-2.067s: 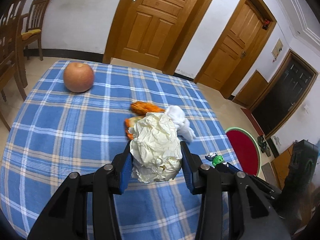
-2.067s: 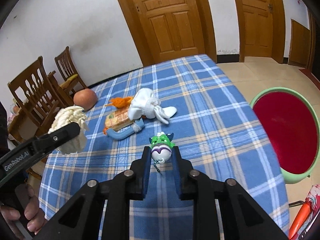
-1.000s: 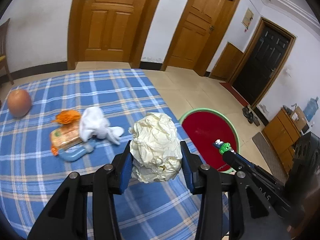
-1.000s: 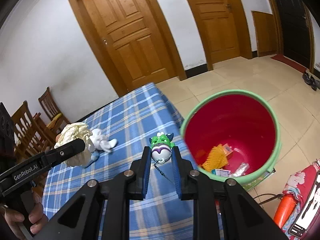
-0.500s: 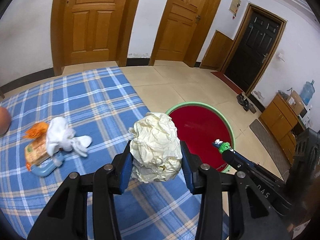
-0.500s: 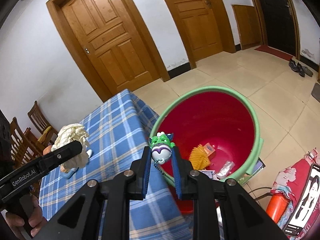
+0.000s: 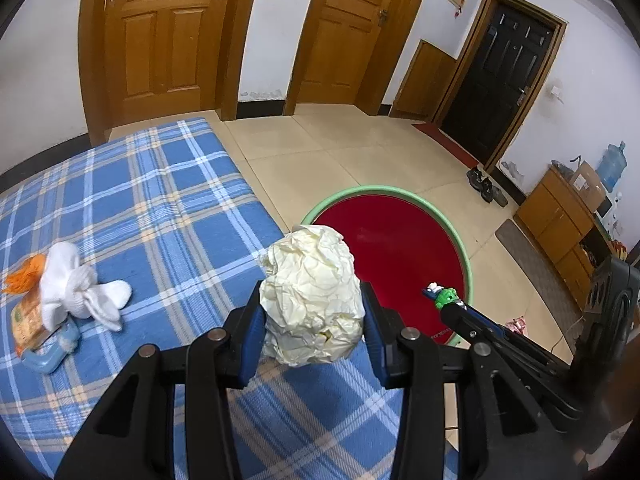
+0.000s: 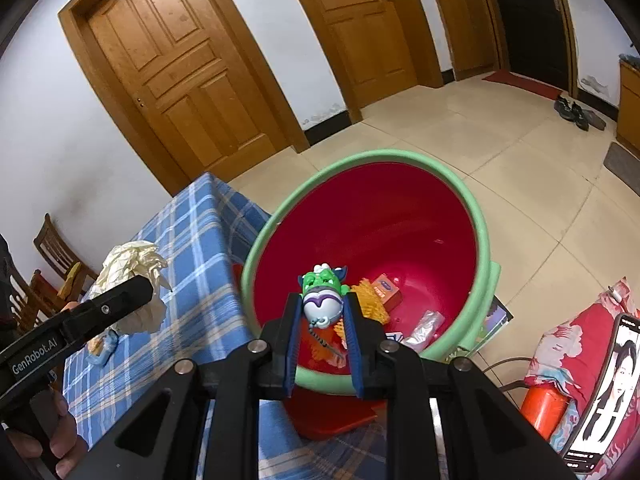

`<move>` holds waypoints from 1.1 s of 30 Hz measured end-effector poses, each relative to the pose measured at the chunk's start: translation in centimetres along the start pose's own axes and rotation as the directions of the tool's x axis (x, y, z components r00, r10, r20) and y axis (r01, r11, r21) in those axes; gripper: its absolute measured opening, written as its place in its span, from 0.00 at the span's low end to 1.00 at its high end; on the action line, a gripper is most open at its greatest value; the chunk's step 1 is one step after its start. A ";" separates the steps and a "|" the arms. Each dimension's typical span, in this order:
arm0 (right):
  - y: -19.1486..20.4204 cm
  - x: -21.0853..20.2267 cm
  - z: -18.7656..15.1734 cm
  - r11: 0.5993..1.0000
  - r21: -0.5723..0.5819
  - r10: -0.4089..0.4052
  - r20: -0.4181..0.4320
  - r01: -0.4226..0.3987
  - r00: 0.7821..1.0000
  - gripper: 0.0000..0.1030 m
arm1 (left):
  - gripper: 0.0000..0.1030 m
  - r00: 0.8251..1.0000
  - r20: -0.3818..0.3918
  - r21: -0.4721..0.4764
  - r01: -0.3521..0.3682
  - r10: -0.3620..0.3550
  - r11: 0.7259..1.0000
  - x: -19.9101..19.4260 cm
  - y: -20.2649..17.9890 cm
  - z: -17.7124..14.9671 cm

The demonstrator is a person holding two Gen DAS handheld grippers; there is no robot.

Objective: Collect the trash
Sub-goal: 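Carry the cream paper and green toy over the red bucket, then open both grippers to drop the cream paper and green toy into the bucket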

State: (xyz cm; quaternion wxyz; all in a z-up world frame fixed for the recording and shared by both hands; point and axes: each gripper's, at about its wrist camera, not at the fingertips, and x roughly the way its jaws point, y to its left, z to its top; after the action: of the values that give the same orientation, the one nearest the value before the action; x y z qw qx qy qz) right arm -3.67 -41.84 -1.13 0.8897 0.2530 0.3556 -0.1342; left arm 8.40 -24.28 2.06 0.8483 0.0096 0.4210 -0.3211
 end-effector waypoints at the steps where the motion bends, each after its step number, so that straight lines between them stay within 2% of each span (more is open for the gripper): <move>1: -0.1 0.1 0.0 1.000 0.004 -0.005 -0.002 0.005 1.000 0.22 | 0.43 1.000 -0.004 0.005 0.002 -0.002 1.000 0.3 -0.1 0.1; 11: -1.3 0.6 0.4 0.999 0.022 -0.033 -0.006 0.033 0.999 0.24 | 0.43 0.999 -0.032 0.043 0.002 0.000 0.999 3.2 -1.4 1.4; 15: -1.9 0.5 0.6 0.998 0.046 -0.034 0.001 0.034 0.999 0.31 | 0.43 0.999 -0.046 0.051 0.002 0.000 0.999 4.1 -1.9 1.4; 20: -2.4 0.1 0.8 0.997 0.066 -0.031 0.014 0.030 0.999 0.33 | 0.43 0.998 -0.070 0.060 0.005 -0.001 0.998 5.3 -2.4 1.3; 24: -2.8 -0.1 1.0 0.996 0.084 -0.033 0.025 0.031 0.999 0.41 | 0.43 0.996 -0.091 0.067 0.018 -0.012 0.998 5.8 -3.0 1.3; 26: -3.0 -0.2 1.0 0.995 0.093 -0.033 0.027 0.030 0.999 0.42 | 0.44 0.996 -0.093 0.076 0.020 -0.013 0.997 6.0 -3.2 1.4; 28: -3.1 -0.2 1.0 0.995 0.096 -0.036 0.029 0.034 0.999 0.42 | 0.49 0.995 -0.095 0.078 0.022 -0.015 0.997 6.1 -3.4 1.4; 33: -3.1 -0.3 1.0 0.994 0.102 -0.039 0.031 0.035 0.999 0.44 | 0.51 0.995 -0.100 0.070 0.020 -0.013 0.997 6.1 -3.4 1.3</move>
State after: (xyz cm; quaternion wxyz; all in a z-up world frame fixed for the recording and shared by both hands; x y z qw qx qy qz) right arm -4.65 -45.02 -1.37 0.8787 0.2891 0.3382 -0.1728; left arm 10.14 -30.64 -0.65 0.8225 0.0523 0.4513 -0.3422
